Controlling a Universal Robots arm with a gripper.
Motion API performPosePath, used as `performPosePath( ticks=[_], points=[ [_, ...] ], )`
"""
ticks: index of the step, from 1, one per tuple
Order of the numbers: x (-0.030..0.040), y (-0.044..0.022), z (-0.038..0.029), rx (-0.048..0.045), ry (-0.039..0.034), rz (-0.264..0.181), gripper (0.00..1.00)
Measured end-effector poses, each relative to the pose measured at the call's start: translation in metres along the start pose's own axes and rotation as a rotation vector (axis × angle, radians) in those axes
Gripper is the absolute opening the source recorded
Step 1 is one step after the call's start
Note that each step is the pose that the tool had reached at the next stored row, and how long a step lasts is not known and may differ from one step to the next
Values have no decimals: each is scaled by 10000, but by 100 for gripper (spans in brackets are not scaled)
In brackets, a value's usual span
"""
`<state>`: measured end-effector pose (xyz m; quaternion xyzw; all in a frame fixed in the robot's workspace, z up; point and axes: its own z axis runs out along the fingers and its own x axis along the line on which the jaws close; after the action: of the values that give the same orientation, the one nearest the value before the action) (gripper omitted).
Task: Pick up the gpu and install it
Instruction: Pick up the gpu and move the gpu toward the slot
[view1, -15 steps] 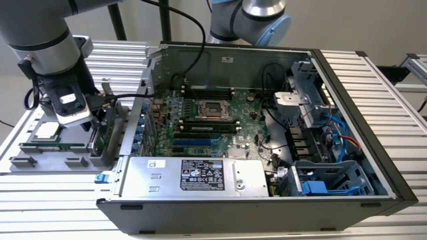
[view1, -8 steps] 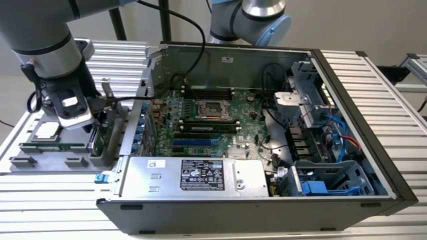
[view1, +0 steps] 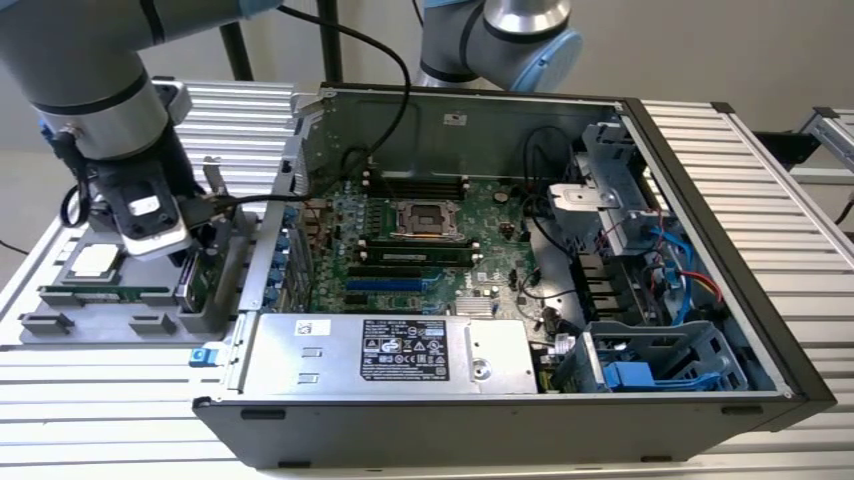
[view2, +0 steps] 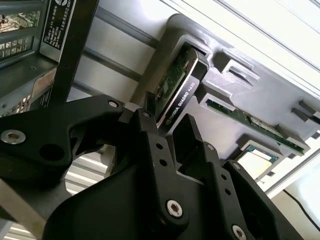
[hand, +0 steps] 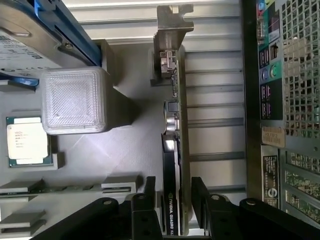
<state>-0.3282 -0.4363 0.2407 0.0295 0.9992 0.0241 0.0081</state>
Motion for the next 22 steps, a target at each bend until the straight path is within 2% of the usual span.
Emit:
performPosePath(
  ticks=[9, 18, 19, 22],
  points=[
    [4, 57, 28, -4, -15, -103, 100],
    [4, 62, 29, -3, -16, -137, 100],
    [4, 62, 29, -3, -16, -138, 0],
    [5, 62, 28, -2, -14, -140, 0]
  ],
)
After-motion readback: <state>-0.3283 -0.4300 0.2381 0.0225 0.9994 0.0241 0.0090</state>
